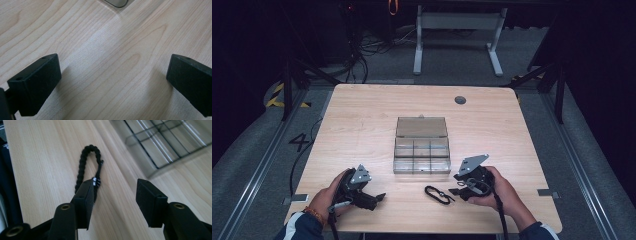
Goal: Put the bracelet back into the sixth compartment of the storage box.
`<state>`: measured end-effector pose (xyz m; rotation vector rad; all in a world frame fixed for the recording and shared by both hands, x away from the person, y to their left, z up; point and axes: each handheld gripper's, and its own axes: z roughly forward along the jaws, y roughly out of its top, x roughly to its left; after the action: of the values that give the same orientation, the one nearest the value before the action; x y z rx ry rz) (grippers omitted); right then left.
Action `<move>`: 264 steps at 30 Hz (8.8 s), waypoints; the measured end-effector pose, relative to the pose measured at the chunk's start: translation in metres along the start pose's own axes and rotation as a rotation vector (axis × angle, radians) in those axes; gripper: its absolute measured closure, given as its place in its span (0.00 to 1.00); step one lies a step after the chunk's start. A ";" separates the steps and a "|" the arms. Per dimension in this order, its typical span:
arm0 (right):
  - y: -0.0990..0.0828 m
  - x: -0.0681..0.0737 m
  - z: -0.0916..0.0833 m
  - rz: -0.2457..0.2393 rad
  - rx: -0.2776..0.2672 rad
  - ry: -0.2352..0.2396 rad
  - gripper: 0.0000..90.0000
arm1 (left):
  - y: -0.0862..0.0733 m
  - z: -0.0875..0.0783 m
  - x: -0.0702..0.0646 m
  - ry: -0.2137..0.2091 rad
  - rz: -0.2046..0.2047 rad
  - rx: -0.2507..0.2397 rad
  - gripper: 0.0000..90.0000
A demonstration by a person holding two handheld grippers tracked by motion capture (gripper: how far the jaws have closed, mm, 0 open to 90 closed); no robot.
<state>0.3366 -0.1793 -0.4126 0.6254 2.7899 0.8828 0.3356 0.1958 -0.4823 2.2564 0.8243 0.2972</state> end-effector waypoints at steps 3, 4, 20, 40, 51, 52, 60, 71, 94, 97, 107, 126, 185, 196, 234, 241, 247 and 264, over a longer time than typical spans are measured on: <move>0.009 0.007 0.013 -0.018 0.011 0.023 0.55 | 0.000 0.000 0.000 0.000 0.000 0.000 0.00; 0.009 0.007 0.013 -0.018 0.011 0.023 0.55 | 0.000 0.000 0.000 0.000 0.000 0.000 0.00; 0.021 0.022 0.050 -0.048 0.067 0.051 0.56 | 0.000 0.000 0.000 0.000 0.000 0.000 0.00; 0.021 0.021 0.056 -0.060 0.067 0.027 0.89 | 0.000 0.000 0.000 0.000 0.000 0.000 0.00; 0.016 0.019 0.041 -0.076 0.053 0.024 0.91 | 0.000 0.000 0.000 0.000 0.000 0.000 0.00; 0.016 0.018 0.038 -0.073 0.043 0.025 0.90 | 0.000 0.000 0.000 0.000 0.000 0.000 0.00; 0.013 0.013 0.024 -0.060 -0.012 0.020 0.91 | 0.000 0.000 0.001 -0.004 0.006 0.002 0.00; 0.015 0.008 0.007 -0.057 -0.075 -0.012 0.91 | 0.000 0.000 0.001 -0.006 0.007 0.002 0.00; 0.048 -0.023 -0.013 -0.063 -0.173 -0.068 0.91 | 0.000 0.000 0.001 -0.006 0.007 0.002 0.00; 0.055 -0.024 -0.009 -0.073 -0.160 -0.071 0.91 | -0.001 -0.001 0.001 -0.004 0.010 0.001 0.00; 0.061 -0.036 0.016 -0.059 -0.116 -0.064 0.91 | -0.007 -0.006 0.000 0.011 -0.014 0.000 0.00; 0.052 -0.055 0.044 0.004 -0.056 -0.051 0.91 | -0.010 -0.009 0.001 0.017 -0.017 0.001 0.00; 0.053 -0.061 0.054 0.068 0.091 -0.027 0.80 | -0.011 -0.009 0.000 0.018 -0.021 0.001 0.00; 0.055 -0.054 0.040 0.020 0.077 -0.049 0.80 | -0.011 -0.010 0.001 0.015 -0.017 0.001 0.00; 0.031 -0.035 -0.010 -0.085 0.060 -0.110 0.79 | -0.011 -0.010 0.001 0.015 -0.017 0.001 0.00; 0.023 -0.034 -0.015 -0.092 0.066 -0.121 0.77 | -0.011 -0.010 0.001 0.015 -0.017 0.001 0.00; 0.015 -0.033 -0.018 -0.089 0.075 -0.127 0.75 | -0.011 -0.010 0.001 0.015 -0.017 0.001 0.00; -0.013 -0.037 -0.025 -0.067 0.097 -0.165 0.67 | -0.011 -0.010 0.001 0.015 -0.017 0.001 0.00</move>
<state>0.3590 -0.2173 -0.3992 0.5864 2.6998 0.6541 0.3272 0.2074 -0.4827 2.2495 0.8513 0.3058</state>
